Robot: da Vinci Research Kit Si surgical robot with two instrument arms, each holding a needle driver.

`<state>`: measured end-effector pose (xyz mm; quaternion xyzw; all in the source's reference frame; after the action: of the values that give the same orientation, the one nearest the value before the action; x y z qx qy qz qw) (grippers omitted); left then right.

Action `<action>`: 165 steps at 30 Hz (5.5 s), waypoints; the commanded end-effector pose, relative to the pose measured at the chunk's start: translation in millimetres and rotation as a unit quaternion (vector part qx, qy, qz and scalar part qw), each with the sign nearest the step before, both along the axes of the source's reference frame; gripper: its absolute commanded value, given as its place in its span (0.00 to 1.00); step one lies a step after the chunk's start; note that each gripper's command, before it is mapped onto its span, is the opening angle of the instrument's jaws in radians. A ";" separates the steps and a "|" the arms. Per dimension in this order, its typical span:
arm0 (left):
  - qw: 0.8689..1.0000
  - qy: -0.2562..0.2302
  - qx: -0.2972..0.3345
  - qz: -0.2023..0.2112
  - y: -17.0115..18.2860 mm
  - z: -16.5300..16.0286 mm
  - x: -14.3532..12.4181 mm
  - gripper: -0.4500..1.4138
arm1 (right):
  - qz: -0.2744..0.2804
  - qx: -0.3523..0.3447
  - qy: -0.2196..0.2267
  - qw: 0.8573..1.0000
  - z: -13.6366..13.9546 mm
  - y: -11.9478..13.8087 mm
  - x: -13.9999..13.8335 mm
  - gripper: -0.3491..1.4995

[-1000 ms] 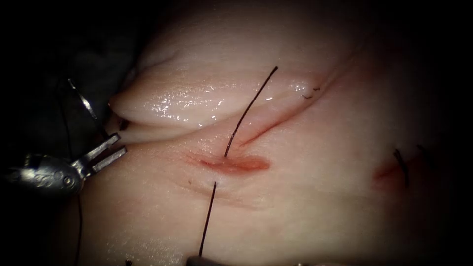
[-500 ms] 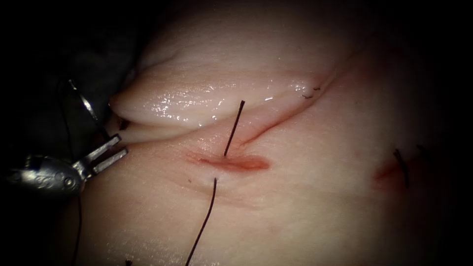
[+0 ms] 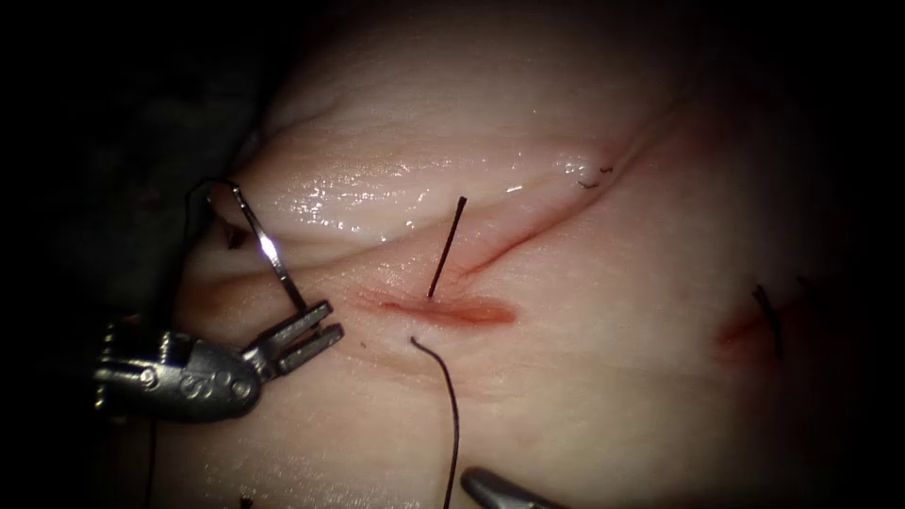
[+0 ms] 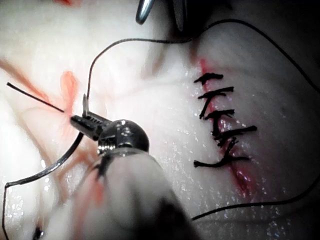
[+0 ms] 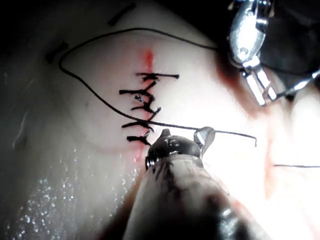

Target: Wound Closure

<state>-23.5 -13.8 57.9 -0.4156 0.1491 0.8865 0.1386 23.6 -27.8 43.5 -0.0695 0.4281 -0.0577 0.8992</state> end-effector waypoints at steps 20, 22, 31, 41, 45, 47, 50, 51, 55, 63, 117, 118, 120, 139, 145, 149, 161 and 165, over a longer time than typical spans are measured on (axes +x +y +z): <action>0.999 0.015 0.021 0.019 -0.9 5.9 -3.6 0.00 | 0.071 0.031 -0.026 0.997 0.2 3.7 -4.6 0.90; 0.999 0.017 0.024 0.021 -1.0 6.5 -3.5 0.00 | 0.092 0.039 -0.021 0.995 0.0 4.6 -4.8 0.90; 0.999 0.019 0.031 0.019 -1.3 7.5 -3.3 0.00 | 0.206 0.107 0.043 0.972 1.1 11.0 -3.5 0.74; 0.999 0.014 0.046 0.020 -1.2 3.1 -0.2 0.00 | 0.318 0.236 0.142 0.907 8.2 14.8 0.1 0.84; 0.998 0.013 0.055 0.017 -0.9 1.6 1.3 0.00 | 0.351 0.289 0.164 0.875 10.6 15.1 1.6 0.75; 0.998 0.014 0.054 0.016 -1.0 1.7 1.6 0.00 | 0.356 0.311 0.174 0.864 11.5 15.0 2.3 0.69; 0.998 0.022 0.056 0.019 -1.1 2.6 1.9 0.00 | 0.357 0.341 0.189 0.849 12.7 15.0 3.1 0.64; 0.998 0.027 0.058 0.022 -1.1 2.9 1.9 0.00 | 0.355 0.349 0.193 0.846 13.1 15.1 3.3 0.64; 0.994 0.080 0.064 0.042 -1.7 4.7 2.2 0.00 | 0.366 0.354 0.192 0.839 14.4 15.3 3.8 0.68; 0.987 0.128 0.062 0.069 -2.4 5.5 2.0 0.00 | 0.390 0.381 0.181 0.818 17.5 15.8 5.8 0.41; 0.967 0.220 0.043 0.121 -2.8 5.0 2.4 0.00 | 0.432 0.408 0.209 0.777 11.3 20.2 4.9 0.00; 0.966 0.223 0.045 0.122 -2.8 5.0 2.4 0.00 | 0.432 0.408 0.209 0.777 11.3 20.2 4.9 0.00; 0.965 0.226 0.047 0.122 -2.8 5.0 2.4 0.00 | 0.432 0.409 0.209 0.776 11.2 20.2 4.9 0.00; 0.963 0.232 0.052 0.123 -3.1 3.2 2.4 0.78 | 0.398 0.345 0.245 0.814 10.2 21.0 3.7 0.96; 0.967 0.222 0.057 0.112 -2.8 -0.3 2.2 0.87 | 0.388 0.334 0.275 0.814 8.2 21.1 0.7 0.99; 0.968 0.220 0.025 0.114 -2.8 -2.7 1.7 0.79 | 0.380 0.328 0.295 0.813 6.5 20.8 -1.6 0.98; 0.996 0.007 0.082 0.041 -5.4 -4.3 -2.1 0.46 | 0.355 0.327 0.318 0.816 4.3 18.6 -4.9 0.91; 0.987 -0.072 0.145 0.010 -6.1 -4.1 -3.1 0.47 | 0.353 0.327 0.319 0.817 4.3 18.2 -4.9 0.91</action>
<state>-26.4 -19.6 53.4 -0.4706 -0.0109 0.8548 0.2183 18.0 -9.3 47.2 0.0669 0.6306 0.4319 0.6413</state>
